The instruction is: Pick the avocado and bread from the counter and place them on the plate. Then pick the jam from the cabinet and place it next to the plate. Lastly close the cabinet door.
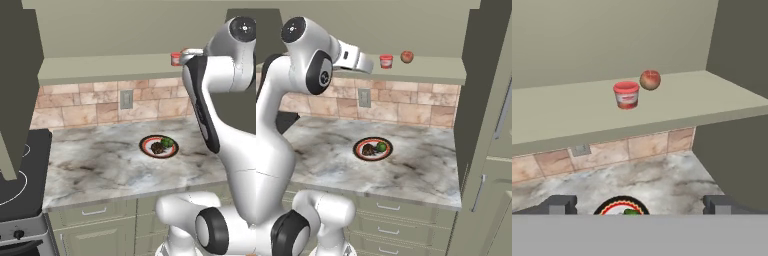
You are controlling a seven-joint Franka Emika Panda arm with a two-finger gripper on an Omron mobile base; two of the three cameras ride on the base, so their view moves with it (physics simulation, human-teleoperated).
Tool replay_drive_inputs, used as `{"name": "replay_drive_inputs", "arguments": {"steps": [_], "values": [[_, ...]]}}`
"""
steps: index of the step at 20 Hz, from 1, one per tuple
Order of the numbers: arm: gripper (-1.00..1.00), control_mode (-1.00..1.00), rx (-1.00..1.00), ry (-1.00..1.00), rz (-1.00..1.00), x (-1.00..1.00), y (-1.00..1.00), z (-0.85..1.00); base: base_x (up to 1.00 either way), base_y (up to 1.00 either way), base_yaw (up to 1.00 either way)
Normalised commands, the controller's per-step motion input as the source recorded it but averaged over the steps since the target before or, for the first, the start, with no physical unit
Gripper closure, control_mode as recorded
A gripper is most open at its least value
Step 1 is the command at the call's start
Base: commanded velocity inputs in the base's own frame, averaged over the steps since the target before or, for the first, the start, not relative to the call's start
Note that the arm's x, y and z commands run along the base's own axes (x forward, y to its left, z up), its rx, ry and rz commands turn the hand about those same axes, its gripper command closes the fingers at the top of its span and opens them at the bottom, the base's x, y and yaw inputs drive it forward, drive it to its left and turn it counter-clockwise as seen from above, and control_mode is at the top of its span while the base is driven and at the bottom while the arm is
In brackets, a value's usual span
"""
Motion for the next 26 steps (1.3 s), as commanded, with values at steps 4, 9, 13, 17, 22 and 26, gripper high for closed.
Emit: {"name": "replay_drive_inputs", "arguments": {"steps": [4, 9, 13, 17, 22, 26], "values": [[-1.00, -1.00, -0.03, 0.00, 0.00, 0.14, 0.00, -0.02, 0.00, 0.00, 0.00], [-1.00, -1.00, -0.01, 0.00, 0.00, 0.09, 0.00, -0.10, 0.00, 0.00, 0.00], [-1.00, -1.00, 0.00, 0.00, 0.00, 0.12, 0.00, -0.03, 0.00, 0.00, 0.00], [-1.00, -1.00, 0.00, 0.00, 0.00, 0.14, 0.00, -0.04, 0.00, 0.00, 0.00], [-1.00, -1.00, 0.00, 0.00, 0.00, 0.19, 0.00, -0.04, 0.00, 0.00, 0.00], [-1.00, -1.00, -0.01, 0.00, 0.00, 0.17, 0.00, -0.05, 0.00, 0.00, 0.00]]}}
